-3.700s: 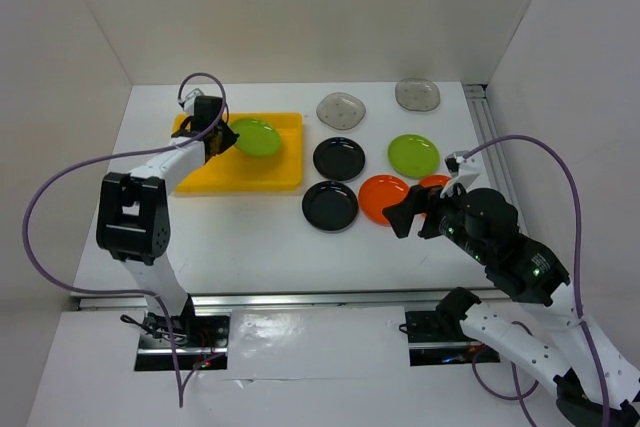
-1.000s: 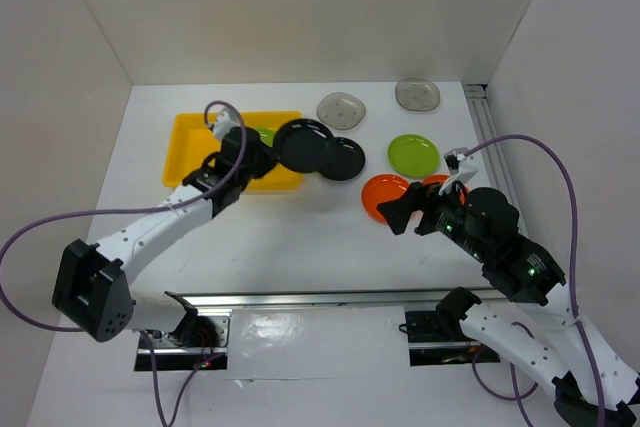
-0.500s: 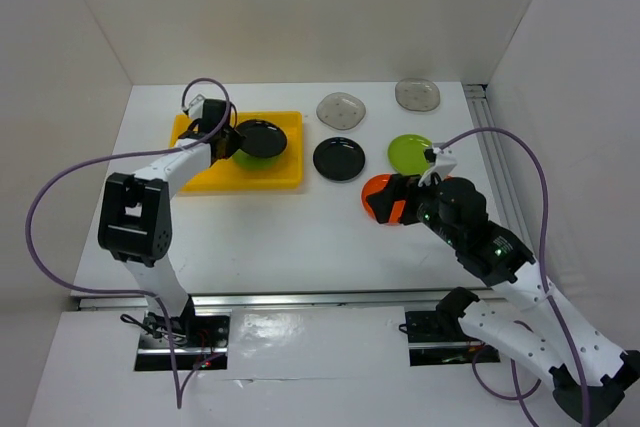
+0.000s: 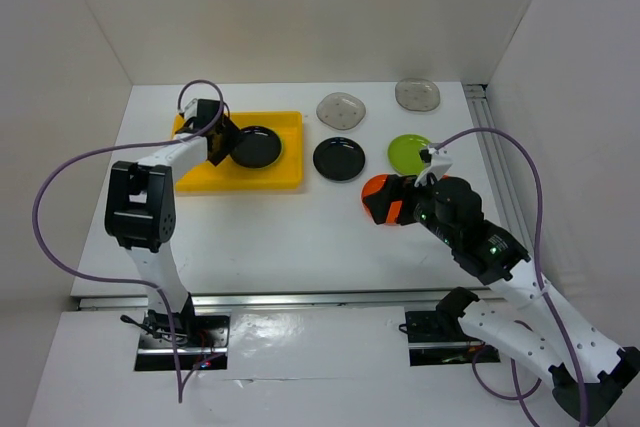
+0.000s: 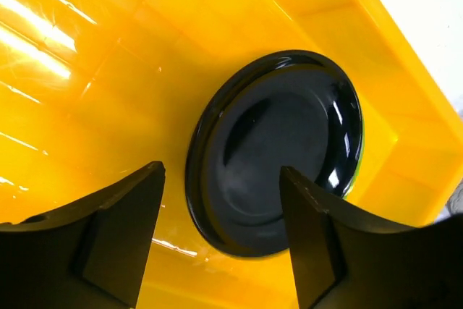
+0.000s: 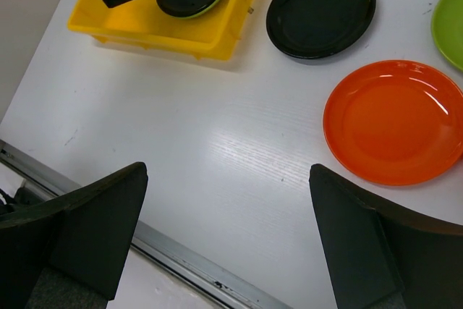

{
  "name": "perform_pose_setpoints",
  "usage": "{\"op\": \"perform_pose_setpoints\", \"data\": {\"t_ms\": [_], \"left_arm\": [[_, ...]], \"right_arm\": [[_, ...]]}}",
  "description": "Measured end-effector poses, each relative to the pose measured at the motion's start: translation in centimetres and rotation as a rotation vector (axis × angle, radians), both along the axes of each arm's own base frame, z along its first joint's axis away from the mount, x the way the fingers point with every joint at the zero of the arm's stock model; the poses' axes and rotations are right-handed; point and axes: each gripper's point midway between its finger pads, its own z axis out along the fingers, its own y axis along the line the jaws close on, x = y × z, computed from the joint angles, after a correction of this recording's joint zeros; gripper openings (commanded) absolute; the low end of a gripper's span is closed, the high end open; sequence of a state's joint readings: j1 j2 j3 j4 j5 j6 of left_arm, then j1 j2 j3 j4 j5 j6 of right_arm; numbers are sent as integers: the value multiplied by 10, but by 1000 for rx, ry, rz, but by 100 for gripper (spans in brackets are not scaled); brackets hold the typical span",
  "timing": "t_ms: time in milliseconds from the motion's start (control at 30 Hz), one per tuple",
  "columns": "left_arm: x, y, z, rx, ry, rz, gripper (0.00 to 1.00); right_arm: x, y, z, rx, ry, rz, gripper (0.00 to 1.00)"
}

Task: Place the plates into the plastic bin on the countertop

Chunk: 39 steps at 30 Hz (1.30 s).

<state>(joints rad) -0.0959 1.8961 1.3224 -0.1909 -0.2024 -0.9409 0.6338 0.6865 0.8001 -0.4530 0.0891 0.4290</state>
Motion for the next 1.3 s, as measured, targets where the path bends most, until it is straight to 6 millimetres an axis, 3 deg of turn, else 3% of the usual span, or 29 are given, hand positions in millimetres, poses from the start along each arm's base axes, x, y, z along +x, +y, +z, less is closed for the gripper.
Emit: {"op": "perform_pose_setpoints", "data": {"t_ms": [100, 167, 233, 333, 400, 467, 500, 533, 600, 733, 800, 867, 967, 1067, 1300], "left_arm": [[-2, -3, 6, -2, -7, -4, 91], [-7, -6, 24, 8, -39, -13, 100], [-15, -14, 53, 31, -96, -36, 100], [-32, -45, 115, 29, -239, -110, 100], [-54, -73, 154, 2, -355, -184, 100], [-82, -103, 174, -42, -439, -268, 100], [-98, -119, 174, -65, -455, -316, 100], [-112, -135, 169, -85, -461, -362, 100], [-141, -170, 141, -137, -437, -464, 100], [-197, -237, 38, -174, -232, -663, 100], [-211, -259, -4, -166, -147, -729, 100], [-215, -271, -33, -174, -104, -749, 100], [-197, -300, -20, -242, -191, -761, 100], [-181, -318, -27, -273, -214, -757, 98], [-144, -361, -28, -326, -275, -750, 81]], "right_arm": [[0, 0, 0, 0, 1, 0, 100], [0, 0, 0, 0, 0, 1, 100], [0, 0, -1, -2, 2, -1, 100], [1, -3, 5, -4, -4, -15, 100], [3, -10, 14, -12, -19, -48, 100], [5, -17, 30, -14, -45, -85, 100], [6, -21, 38, -13, -59, -103, 100], [6, -24, 46, -10, -74, -120, 100], [6, -32, 59, -10, -97, -151, 100], [2, -43, 71, -13, -121, -180, 100], [-1, -45, 71, -12, -123, -180, 100], [-4, -46, 71, -13, -121, -175, 100], [-9, -48, 69, -15, -117, -167, 100], [-14, -51, 69, -14, -117, -163, 100], [-19, -52, 67, -18, -111, -152, 100]]}}
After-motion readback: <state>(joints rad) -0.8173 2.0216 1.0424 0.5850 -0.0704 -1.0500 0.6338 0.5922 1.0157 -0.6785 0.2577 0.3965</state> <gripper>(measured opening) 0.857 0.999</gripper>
